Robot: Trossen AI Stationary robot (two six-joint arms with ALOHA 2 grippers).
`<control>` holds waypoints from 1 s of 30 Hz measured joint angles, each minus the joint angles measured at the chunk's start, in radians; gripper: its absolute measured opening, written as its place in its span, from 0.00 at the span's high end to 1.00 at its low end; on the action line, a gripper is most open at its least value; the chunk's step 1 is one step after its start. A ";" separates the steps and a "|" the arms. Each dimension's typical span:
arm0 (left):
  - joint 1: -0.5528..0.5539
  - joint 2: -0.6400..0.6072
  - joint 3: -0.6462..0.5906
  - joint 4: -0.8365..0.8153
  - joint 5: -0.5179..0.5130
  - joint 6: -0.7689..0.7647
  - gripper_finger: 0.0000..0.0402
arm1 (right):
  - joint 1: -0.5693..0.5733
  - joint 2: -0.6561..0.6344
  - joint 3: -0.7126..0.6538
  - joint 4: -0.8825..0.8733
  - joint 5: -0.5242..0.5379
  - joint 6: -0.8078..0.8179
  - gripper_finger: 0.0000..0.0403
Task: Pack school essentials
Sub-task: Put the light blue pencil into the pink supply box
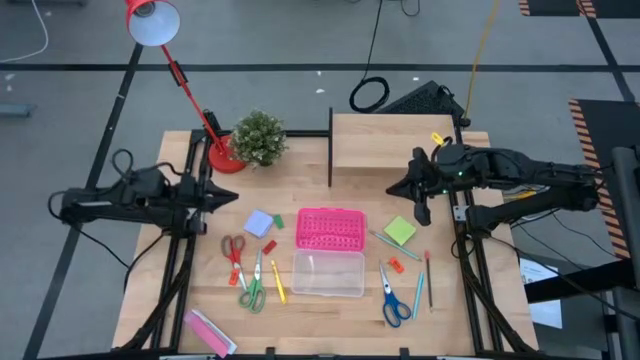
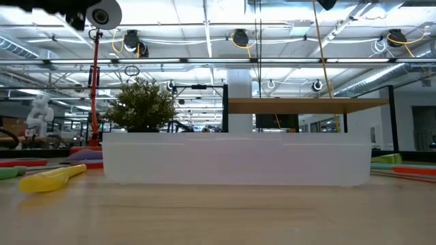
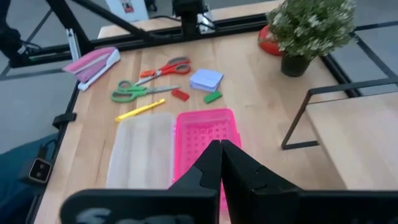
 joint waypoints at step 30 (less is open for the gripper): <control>-0.270 0.858 0.618 -0.471 -0.191 -0.003 0.94 | 0.172 0.000 -0.208 0.076 0.172 0.156 1.00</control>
